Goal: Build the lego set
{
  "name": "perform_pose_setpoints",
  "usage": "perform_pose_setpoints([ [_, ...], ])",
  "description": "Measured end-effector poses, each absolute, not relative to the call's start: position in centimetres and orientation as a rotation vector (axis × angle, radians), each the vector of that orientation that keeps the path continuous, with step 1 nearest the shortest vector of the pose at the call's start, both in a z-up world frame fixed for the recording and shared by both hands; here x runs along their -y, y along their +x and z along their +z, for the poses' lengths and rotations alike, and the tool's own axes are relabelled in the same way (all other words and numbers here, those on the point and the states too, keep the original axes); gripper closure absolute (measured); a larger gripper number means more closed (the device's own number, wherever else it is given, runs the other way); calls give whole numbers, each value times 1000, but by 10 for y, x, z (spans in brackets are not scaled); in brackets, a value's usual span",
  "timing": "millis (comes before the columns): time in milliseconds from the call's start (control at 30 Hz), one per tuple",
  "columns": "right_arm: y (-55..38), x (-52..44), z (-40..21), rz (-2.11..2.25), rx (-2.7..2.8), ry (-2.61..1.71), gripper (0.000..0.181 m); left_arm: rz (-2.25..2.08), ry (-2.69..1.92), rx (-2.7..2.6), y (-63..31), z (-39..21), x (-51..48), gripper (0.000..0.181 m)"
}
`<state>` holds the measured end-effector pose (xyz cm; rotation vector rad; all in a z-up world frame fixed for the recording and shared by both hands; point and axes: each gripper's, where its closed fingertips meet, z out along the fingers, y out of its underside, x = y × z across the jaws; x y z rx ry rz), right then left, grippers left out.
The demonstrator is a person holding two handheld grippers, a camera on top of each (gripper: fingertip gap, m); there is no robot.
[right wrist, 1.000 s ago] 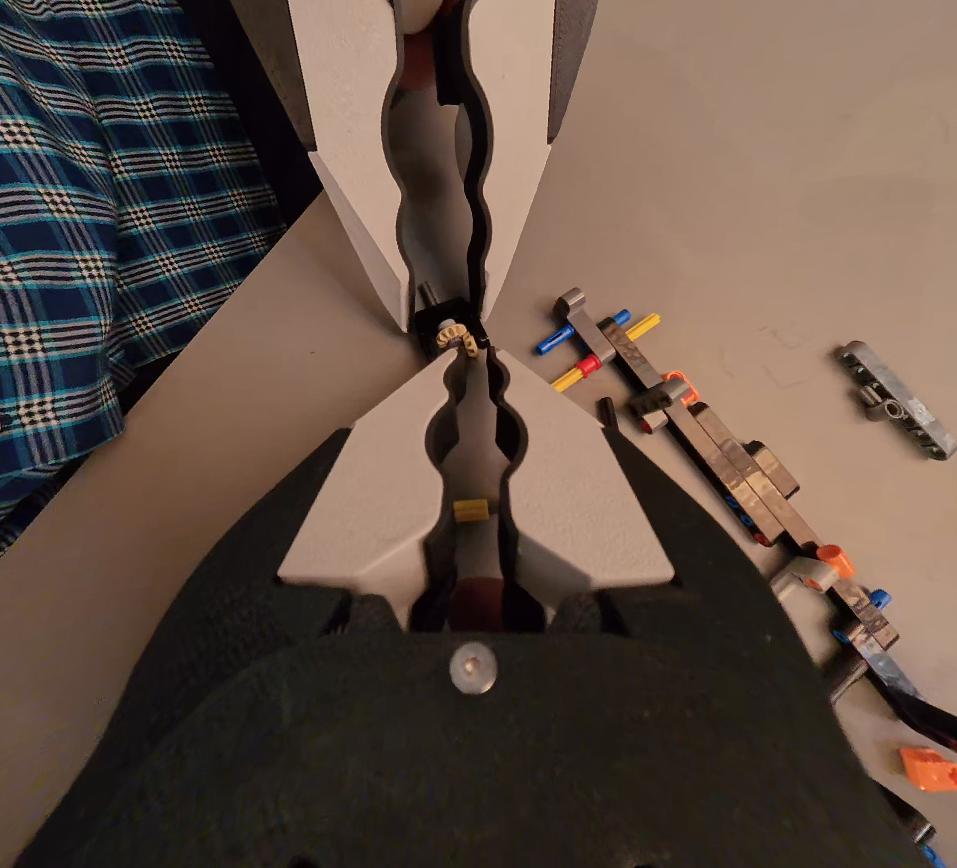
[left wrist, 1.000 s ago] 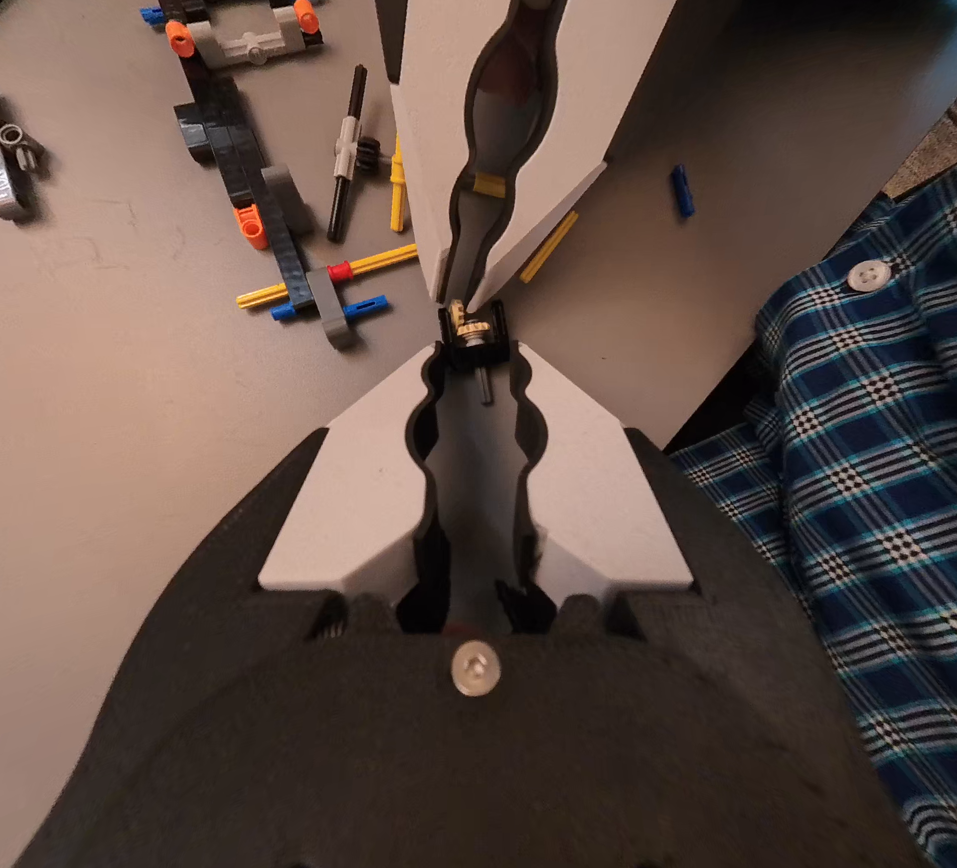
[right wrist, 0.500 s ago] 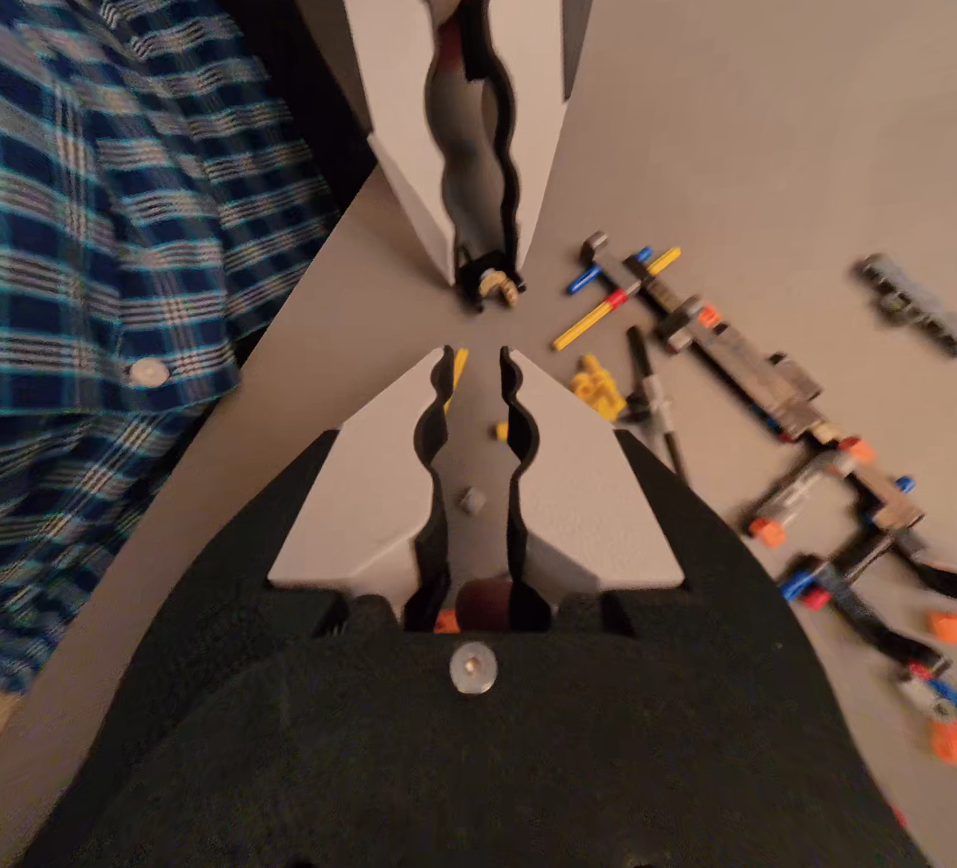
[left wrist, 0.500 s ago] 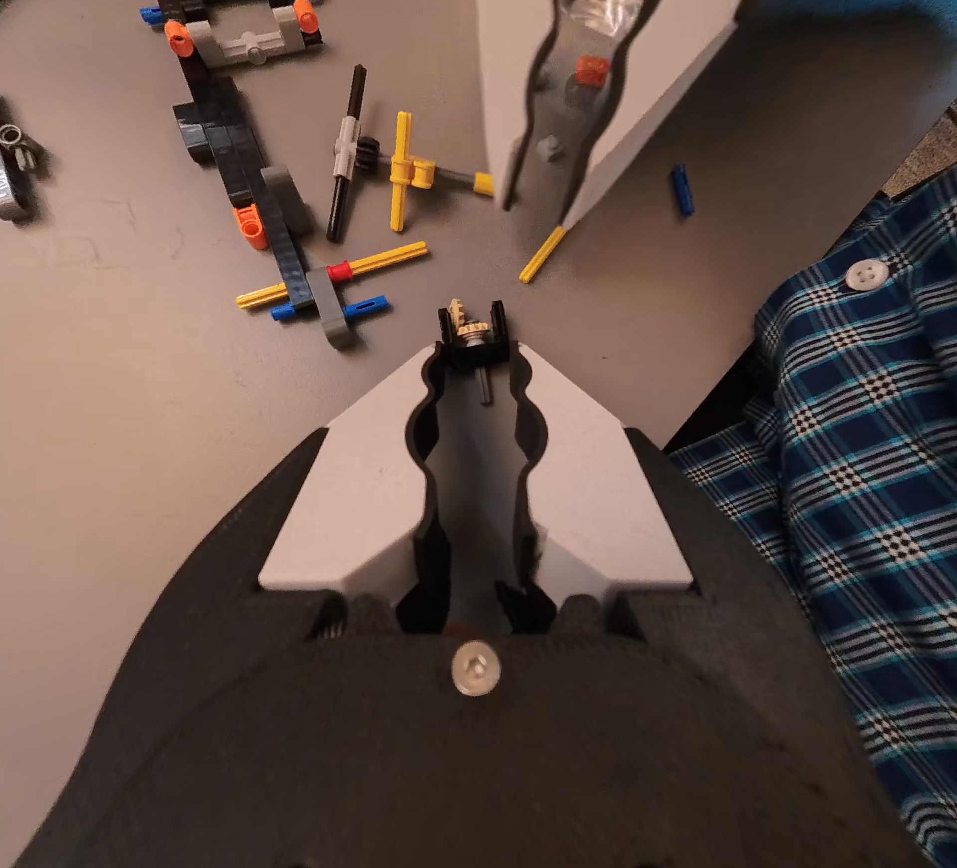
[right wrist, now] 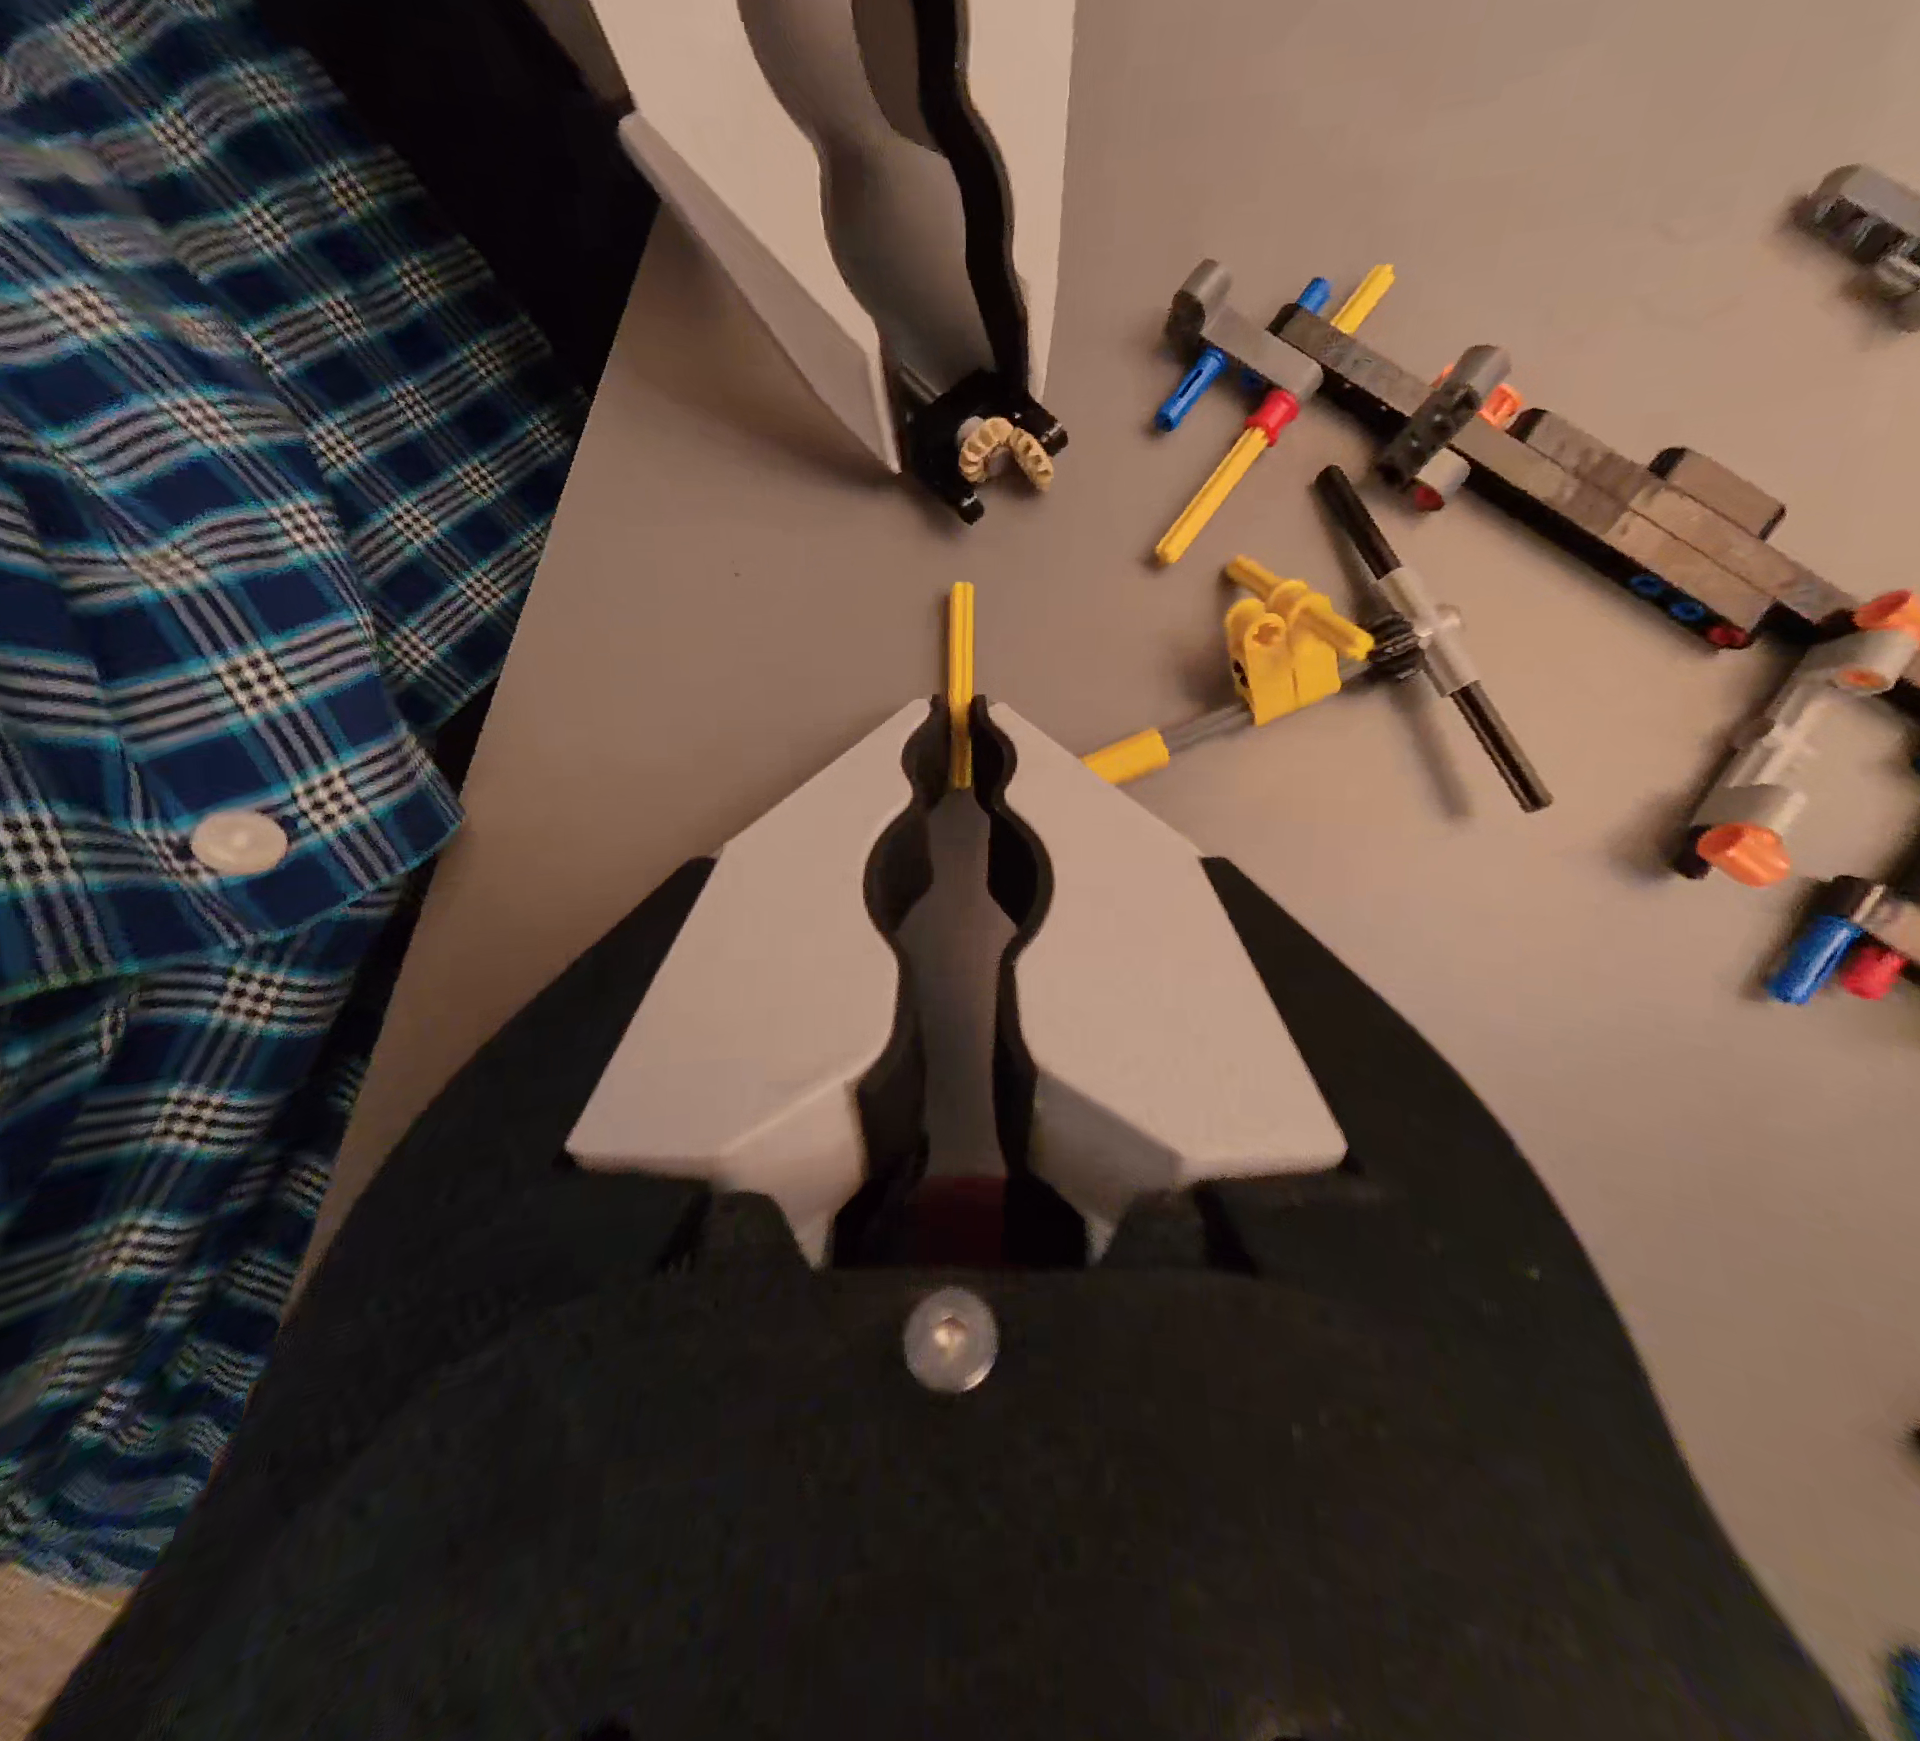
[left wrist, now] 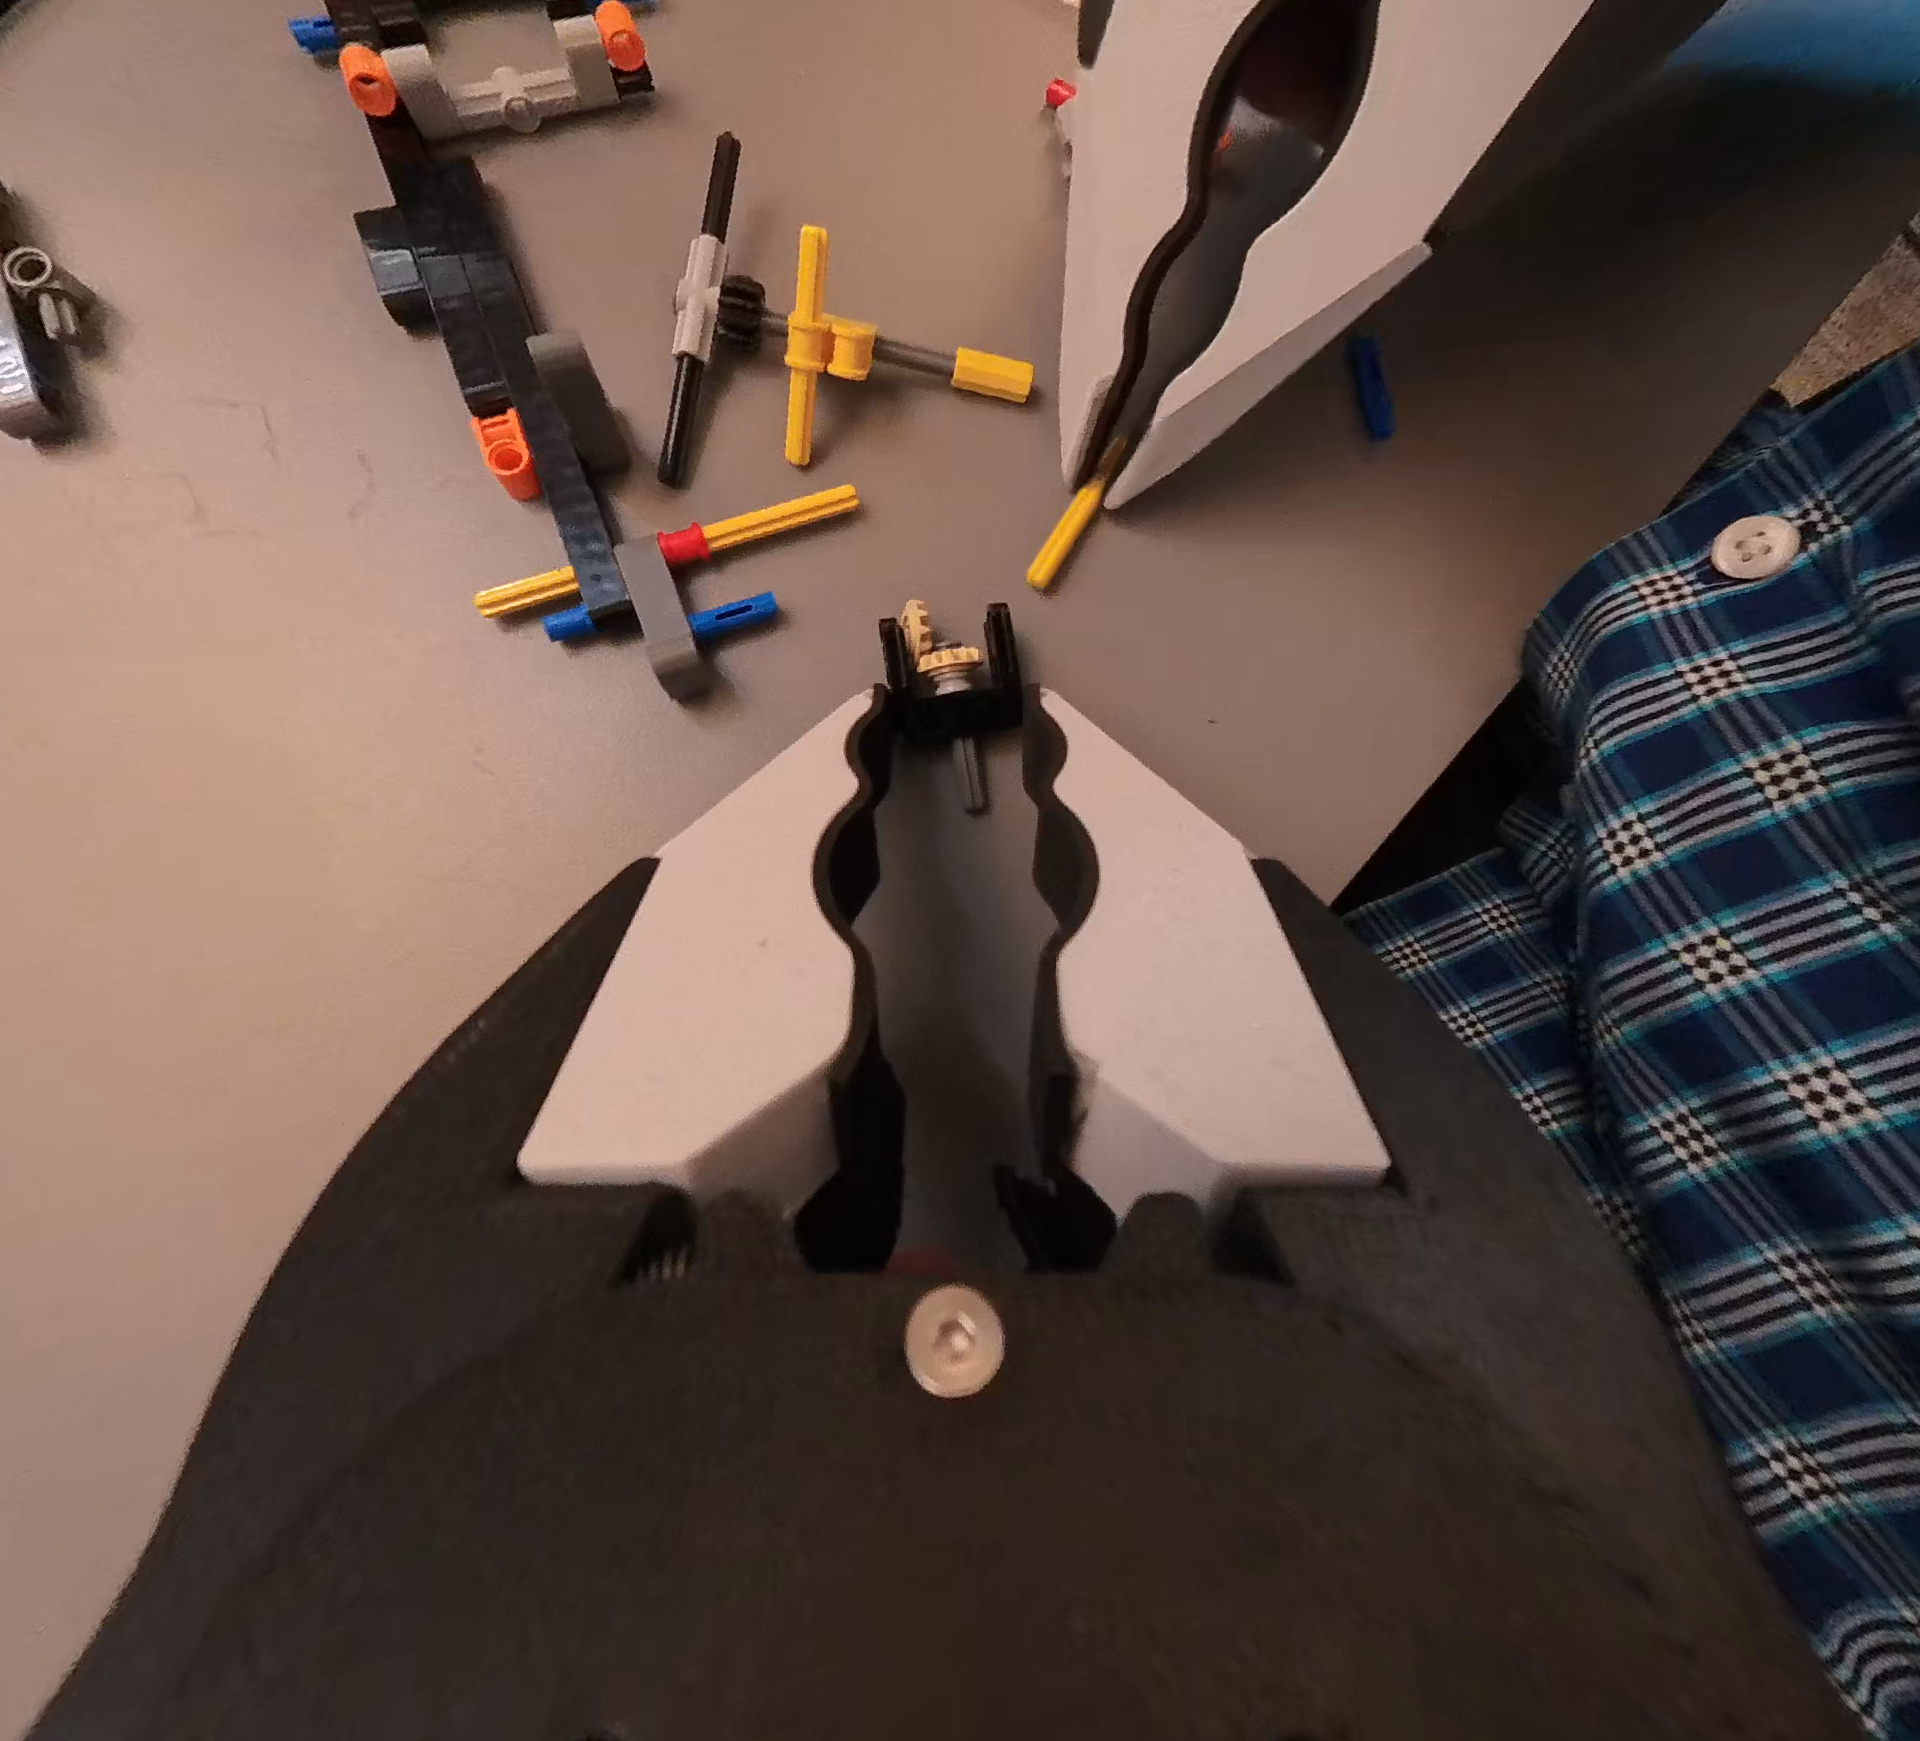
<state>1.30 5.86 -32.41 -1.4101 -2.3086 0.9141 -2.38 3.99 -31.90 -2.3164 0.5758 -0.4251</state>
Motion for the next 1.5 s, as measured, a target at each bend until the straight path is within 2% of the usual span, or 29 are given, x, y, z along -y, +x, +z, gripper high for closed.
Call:
perform_pose_setpoints([
  [33,13,-57,-324,935,2297,-1438,180,-429,-2315,-572,-24,-319,-40,159],
  [400,4,-45,-319,1122,2090,-1766,180,-435,-2319,-560,-24,-319,-40,159],
  [1500,-3,-41,-320,1266,1640,-2103,181,-345,-2347,-620,-30,-325,-40,159],
])
